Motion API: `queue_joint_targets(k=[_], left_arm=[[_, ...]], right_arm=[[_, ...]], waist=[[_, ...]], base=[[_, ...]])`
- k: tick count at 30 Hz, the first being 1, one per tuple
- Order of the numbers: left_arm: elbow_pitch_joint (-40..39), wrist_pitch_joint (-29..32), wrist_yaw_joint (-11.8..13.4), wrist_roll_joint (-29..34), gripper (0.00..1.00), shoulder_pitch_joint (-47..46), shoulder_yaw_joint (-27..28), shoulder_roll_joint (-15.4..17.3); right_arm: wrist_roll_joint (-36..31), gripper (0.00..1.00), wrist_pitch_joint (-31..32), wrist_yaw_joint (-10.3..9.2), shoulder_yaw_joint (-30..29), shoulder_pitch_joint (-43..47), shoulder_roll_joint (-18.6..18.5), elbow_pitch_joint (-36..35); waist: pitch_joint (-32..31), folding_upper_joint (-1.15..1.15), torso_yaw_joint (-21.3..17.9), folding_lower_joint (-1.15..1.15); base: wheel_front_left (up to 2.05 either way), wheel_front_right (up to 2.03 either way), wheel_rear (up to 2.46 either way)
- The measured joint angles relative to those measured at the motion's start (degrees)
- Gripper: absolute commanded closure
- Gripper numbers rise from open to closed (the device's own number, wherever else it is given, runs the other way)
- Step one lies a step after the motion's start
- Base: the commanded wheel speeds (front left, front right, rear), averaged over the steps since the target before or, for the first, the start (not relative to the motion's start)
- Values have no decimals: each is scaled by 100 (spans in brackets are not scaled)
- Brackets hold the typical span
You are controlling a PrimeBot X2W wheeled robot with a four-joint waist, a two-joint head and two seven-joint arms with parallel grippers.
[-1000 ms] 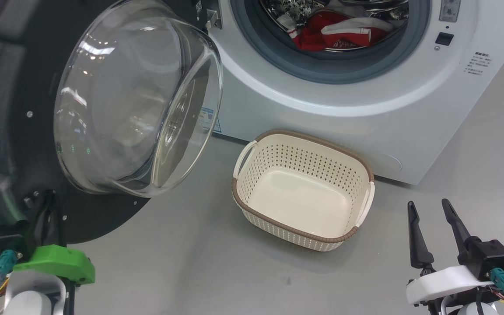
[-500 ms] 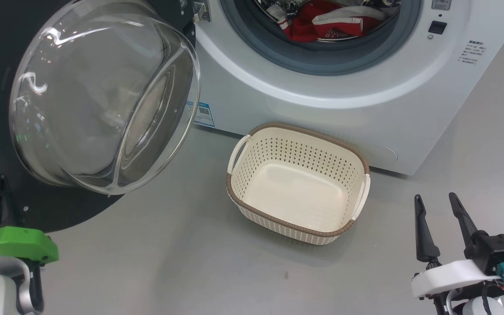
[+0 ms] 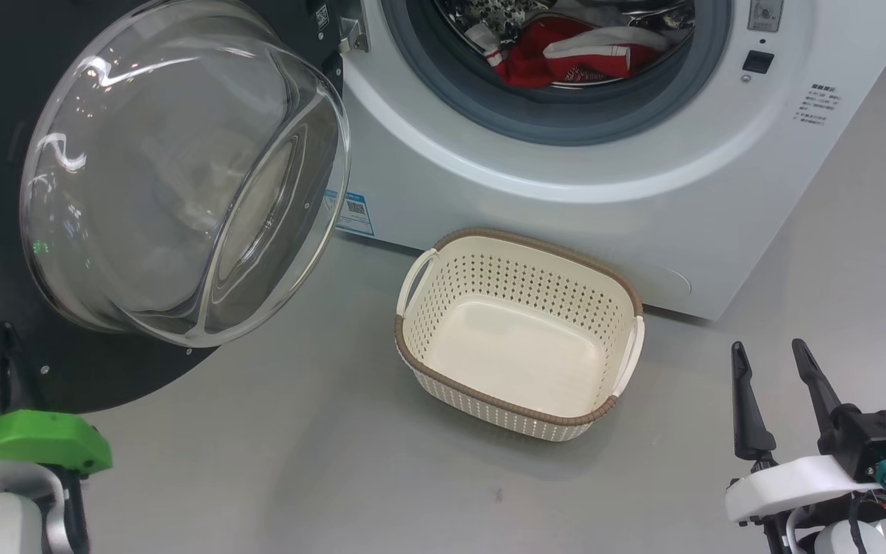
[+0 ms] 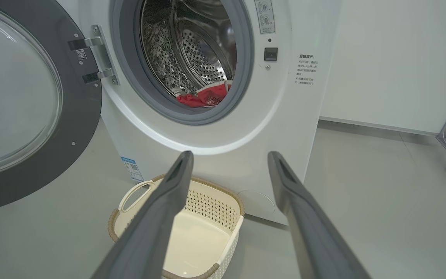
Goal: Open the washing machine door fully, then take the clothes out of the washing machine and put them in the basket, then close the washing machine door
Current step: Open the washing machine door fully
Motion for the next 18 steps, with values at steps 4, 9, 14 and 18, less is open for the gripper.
queue_joint_targets(k=[4, 9, 14, 18], left_arm=[[-202, -1, -125, 155, 100, 286, -293, -68], [-611, -3, -255, 268, 100, 578, -545, -249], [-998, -3, -468, 380, 100, 861, -935, -442], [-1224, -18, -630, 503, 100, 989, -1203, -533]], right_arm=[[0, 0, 0, 2, -36, 15, 10, 24], [0, 0, 0, 4, -64, 53, 13, 29], [-11, 0, 0, 34, -30, 57, 25, 34], [-57, 0, 0, 100, 41, 50, 36, 31]], waist=[[-108, 0, -8, 0], [-196, 0, 10, 0], [-204, 0, -36, 0], [-193, 0, -129, 0]], base=[[0, 0, 0], [0, 0, 0], [0, 0, 0], [0, 0, 0]])
